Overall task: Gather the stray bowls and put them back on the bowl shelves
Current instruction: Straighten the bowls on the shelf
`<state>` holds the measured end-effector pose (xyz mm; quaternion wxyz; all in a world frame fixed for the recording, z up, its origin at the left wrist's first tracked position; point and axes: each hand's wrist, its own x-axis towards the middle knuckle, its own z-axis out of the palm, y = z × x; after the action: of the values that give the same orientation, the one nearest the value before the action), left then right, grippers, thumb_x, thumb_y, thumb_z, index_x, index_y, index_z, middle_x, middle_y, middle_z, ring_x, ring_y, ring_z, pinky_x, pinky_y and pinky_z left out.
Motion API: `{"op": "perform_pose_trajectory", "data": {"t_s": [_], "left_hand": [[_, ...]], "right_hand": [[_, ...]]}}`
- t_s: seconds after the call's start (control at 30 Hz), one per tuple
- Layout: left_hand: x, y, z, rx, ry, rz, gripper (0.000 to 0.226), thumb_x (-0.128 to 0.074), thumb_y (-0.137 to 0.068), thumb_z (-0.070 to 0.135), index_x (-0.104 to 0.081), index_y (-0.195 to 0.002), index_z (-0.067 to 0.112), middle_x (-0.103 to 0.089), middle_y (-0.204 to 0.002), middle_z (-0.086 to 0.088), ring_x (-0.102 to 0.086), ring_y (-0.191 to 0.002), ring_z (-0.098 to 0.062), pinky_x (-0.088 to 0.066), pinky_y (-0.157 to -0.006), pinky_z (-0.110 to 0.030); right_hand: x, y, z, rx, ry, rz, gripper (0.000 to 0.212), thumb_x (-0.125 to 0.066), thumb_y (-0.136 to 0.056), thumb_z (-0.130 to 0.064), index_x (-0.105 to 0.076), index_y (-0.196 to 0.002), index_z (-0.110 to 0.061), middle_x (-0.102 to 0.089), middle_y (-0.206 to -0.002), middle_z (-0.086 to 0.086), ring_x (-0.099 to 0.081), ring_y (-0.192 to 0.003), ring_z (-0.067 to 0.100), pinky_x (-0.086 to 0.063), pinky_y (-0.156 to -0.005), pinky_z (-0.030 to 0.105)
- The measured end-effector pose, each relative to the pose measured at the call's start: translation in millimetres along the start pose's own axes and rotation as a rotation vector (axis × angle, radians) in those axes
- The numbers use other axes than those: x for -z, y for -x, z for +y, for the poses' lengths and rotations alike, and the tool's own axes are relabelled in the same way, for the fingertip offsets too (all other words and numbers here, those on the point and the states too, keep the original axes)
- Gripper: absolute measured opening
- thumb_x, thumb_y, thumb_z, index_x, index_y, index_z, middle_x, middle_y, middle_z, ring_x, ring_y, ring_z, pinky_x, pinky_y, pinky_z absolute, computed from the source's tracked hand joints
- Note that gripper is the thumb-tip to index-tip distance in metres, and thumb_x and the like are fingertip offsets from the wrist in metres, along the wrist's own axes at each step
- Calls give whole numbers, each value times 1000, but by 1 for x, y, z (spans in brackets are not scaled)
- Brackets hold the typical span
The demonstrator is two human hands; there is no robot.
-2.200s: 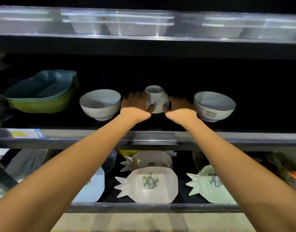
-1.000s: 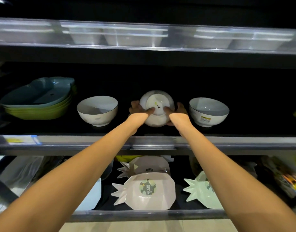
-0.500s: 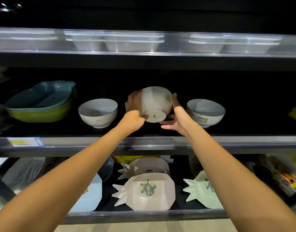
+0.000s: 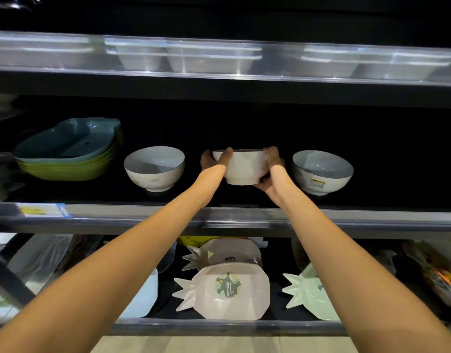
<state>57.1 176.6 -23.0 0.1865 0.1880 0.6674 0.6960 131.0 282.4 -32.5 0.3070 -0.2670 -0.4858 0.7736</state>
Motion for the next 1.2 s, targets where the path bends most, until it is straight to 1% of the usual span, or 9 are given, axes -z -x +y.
{"op": "perform_pose_trajectory", "data": {"t_s": [0.07, 0.23, 0.4, 0.53, 0.77, 0.87, 0.97, 1.1, 1.2], "left_hand": [[0, -2, -7, 73, 132, -97, 57, -43, -98, 31, -19, -148, 15, -40, -145, -11, -43, -132, -28, -39, -108, -36], [6, -14, -8, 106, 8, -137, 49, -39, -97, 30, -27, -143, 16, -40, -144, -13, -43, -129, -30, -47, -96, -42], [15, -19, -13, 132, 90, -122, 60, -50, -89, 28, -26, -144, 20, -28, -148, -15, -38, -131, -34, -51, -78, -37], [19, -20, -18, 129, 96, -106, 70, -50, -94, 15, -9, -150, 24, -31, -149, -13, -42, -131, -33, -50, -91, -41], [23, -22, -23, 56, -31, -84, 54, -54, -93, 12, -24, -138, 10, -37, -144, -13, -42, -130, -29, -47, -91, -32], [26, -31, -24, 9, -170, -60, 55, -58, -91, 17, -32, -138, 6, -40, -142, -15, -46, -127, -31, -48, -91, -32], [27, -35, -21, -63, -377, -13, 55, -59, -89, 18, -35, -138, 5, -46, -138, -18, -49, -125, -34, -45, -102, -36], [28, -28, -18, -252, -758, 18, 54, -54, -93, 25, -36, -139, 5, -40, -138, -19, -47, -122, -36, -41, -97, -35], [29, -21, -13, -352, -1018, 70, 58, -50, -93, 38, -33, -142, 12, -39, -140, -15, -43, -125, -36, -42, -97, -40]], "right_hand": [[1, -1, 2, 29, -33, -18, 37, -47, -97, -34, -37, -130, -20, -53, -117, 7, -55, -108, 26, -48, -96, 51], [4, -7, 11, 47, 35, -41, 41, -42, -99, -25, -37, -139, -16, -52, -130, 9, -50, -123, 29, -43, -104, 46], [-3, -7, 12, 40, 164, -1, 41, -45, -97, -18, -39, -137, -12, -52, -126, 11, -51, -111, 26, -51, -80, 34], [-6, -14, 13, 12, 205, 17, 45, -48, -94, -13, -40, -138, -10, -50, -134, 16, -49, -123, 33, -50, -91, 39], [-2, -16, 19, 37, 303, 13, 51, -53, -92, -6, -35, -139, -10, -47, -139, 17, -49, -125, 35, -48, -99, 44], [-1, -16, 18, 81, 385, 20, 52, -57, -91, -8, -31, -136, -10, -46, -138, 17, -49, -124, 34, -48, -96, 39], [1, -14, 19, 130, 514, 2, 49, -56, -93, -14, -35, -137, -12, -47, -138, 12, -50, -121, 27, -47, -94, 35], [0, -14, 15, 238, 780, 21, 44, -53, -95, -23, -43, -136, -10, -51, -138, 13, -48, -126, 32, -41, -104, 38], [2, -10, 10, 352, 985, 31, 49, -53, -94, -31, -42, -137, -11, -51, -137, 15, -49, -124, 34, -45, -98, 41]]}}
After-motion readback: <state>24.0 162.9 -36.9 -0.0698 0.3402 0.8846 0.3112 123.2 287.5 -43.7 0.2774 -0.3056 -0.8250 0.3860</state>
